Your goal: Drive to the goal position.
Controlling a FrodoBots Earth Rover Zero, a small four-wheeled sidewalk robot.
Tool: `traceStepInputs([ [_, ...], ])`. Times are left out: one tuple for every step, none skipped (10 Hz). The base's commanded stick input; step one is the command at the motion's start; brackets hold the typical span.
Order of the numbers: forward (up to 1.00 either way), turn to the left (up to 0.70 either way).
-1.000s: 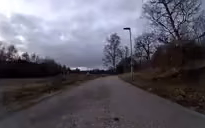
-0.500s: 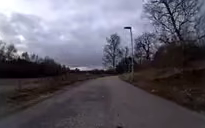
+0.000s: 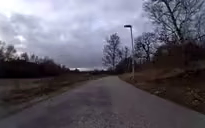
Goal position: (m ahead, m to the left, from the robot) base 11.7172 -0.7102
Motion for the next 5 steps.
traceStepInputs([
  [0.50,0.00],
  [0.50,0.00],
  [0.50,0.00],
  [0.50,0.00],
  [0.50,0.00],
])
